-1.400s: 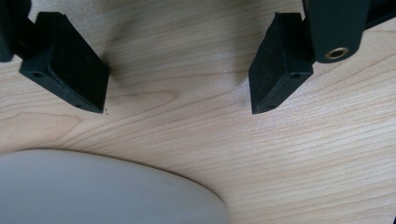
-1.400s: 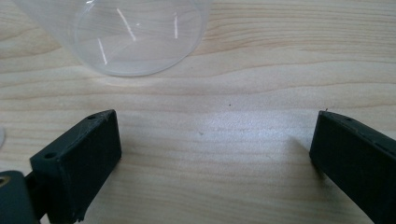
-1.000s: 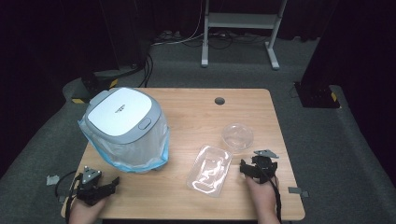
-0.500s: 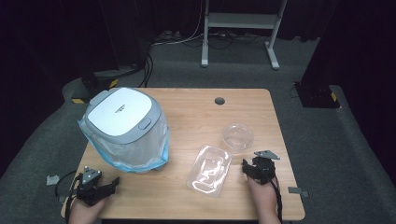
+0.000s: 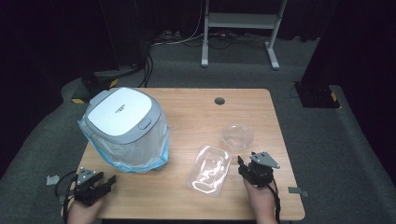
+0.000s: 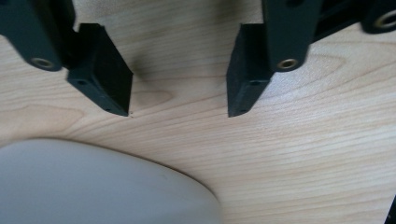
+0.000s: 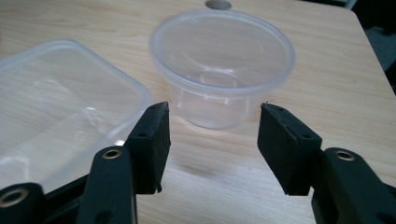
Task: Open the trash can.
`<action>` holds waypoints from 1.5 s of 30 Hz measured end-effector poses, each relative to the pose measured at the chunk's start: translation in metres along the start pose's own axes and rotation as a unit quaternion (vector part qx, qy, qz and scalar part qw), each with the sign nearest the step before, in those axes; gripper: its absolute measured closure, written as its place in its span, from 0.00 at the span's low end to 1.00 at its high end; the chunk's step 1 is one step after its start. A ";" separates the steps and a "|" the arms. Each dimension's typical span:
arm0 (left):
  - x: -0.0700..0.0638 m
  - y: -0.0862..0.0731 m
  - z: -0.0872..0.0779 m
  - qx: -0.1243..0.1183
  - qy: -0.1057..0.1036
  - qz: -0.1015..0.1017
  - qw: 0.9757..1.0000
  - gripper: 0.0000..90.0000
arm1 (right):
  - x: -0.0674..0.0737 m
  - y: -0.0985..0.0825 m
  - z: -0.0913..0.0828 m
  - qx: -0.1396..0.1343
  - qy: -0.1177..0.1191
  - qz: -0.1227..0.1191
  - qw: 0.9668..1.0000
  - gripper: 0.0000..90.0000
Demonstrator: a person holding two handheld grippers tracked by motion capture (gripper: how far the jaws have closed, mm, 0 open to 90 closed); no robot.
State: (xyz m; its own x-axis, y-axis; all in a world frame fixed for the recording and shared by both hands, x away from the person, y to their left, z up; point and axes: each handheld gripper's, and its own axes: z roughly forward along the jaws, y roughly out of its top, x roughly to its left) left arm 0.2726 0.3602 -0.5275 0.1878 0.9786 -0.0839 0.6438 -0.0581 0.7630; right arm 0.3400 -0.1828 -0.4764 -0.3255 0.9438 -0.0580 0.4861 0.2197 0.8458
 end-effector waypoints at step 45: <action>-0.044 0.156 0.081 -0.073 -0.015 0.037 0.997 0.84 | 0.036 0.027 -0.011 -0.043 0.061 -0.026 0.997 0.65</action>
State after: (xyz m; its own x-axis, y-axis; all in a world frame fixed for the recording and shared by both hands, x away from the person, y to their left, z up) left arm 0.4249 0.2923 -0.4564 0.2551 0.9660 -0.0415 0.5136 -0.0990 0.8523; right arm 0.3328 -0.1456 -0.4500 -0.4472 0.8935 -0.0424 0.3968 0.2407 0.8858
